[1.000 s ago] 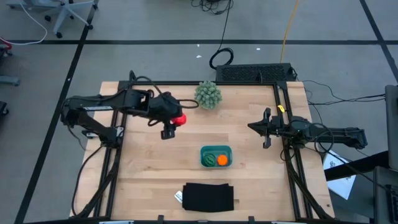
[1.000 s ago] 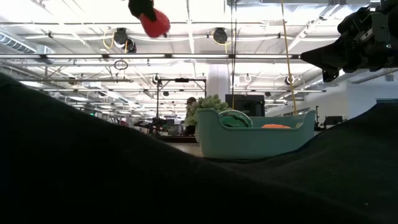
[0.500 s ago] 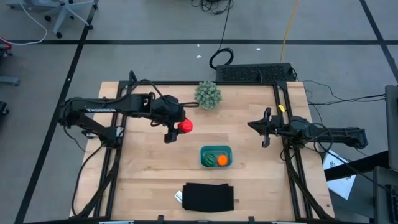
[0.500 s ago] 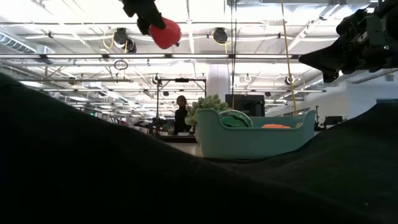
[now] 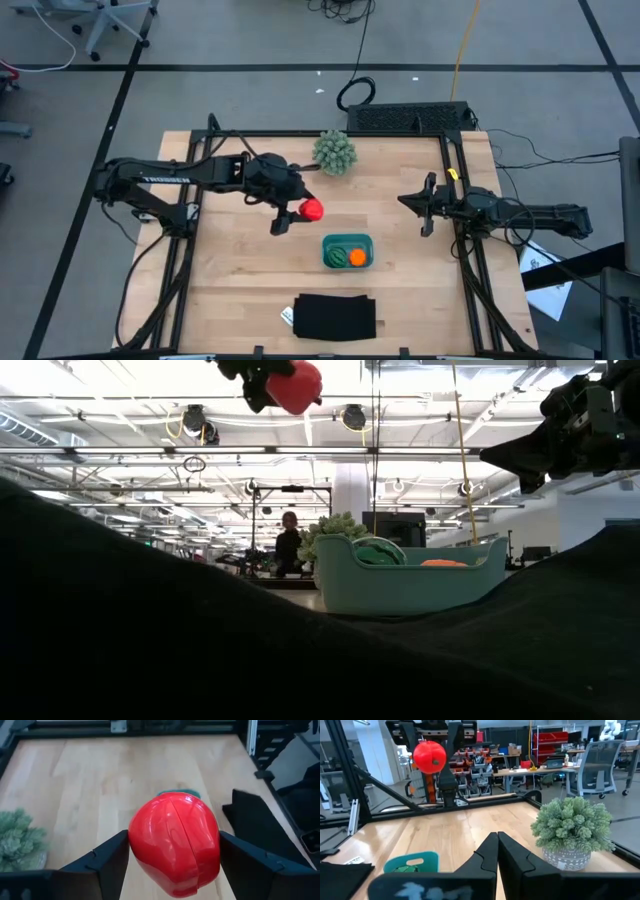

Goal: Pick and placing Produce into tupperware
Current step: Put the apple into the blue bin

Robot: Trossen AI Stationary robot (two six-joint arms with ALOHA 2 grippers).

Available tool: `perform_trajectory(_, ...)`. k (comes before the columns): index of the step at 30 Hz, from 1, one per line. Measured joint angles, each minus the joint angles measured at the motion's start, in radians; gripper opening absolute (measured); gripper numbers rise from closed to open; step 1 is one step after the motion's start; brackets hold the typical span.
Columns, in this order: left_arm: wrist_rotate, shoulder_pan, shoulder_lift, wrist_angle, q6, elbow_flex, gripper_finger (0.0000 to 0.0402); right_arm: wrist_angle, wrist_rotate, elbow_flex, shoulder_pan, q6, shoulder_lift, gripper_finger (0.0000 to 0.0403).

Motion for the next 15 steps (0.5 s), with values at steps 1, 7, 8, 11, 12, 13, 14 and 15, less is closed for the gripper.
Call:
perform_trajectory(1,0.001,-0.001,0.0,0.009,0.004,-0.002,0.0273,0.0,0.0,0.0,0.0,0.0,0.0,0.0)
perform_trajectory(7,0.0,-0.002,0.0,0.034,0.024,-0.006,0.0273,0.005,0.0,0.0,0.0,0.008,0.0,0.0)
perform_trajectory(8,0.001,-0.002,0.0,0.038,0.025,-0.006,0.0273,0.007,0.0,0.0,0.0,0.008,0.0,0.0)
perform_trajectory(11,0.026,-0.002,0.0,0.061,0.021,-0.006,0.0273,0.014,0.0,0.0,0.0,0.008,0.0,0.0)
perform_trajectory(12,0.043,-0.002,0.0,0.077,0.02,-0.006,0.0273,0.016,0.0,0.0,0.0,0.008,0.0,0.0)
perform_trajectory(13,0.057,-0.002,0.0,0.091,0.019,-0.006,0.0273,0.018,0.0,0.0,0.0,0.008,0.0,0.0)
perform_trajectory(14,0.065,-0.004,0.0,0.101,0.015,-0.006,0.0273,0.021,0.0,0.0,0.0,0.008,0.0,0.0)
perform_trajectory(15,0.07,-0.004,0.0,0.11,0.009,-0.006,0.0273,0.023,0.0,0.0,0.0,0.008,0.0,0.0)
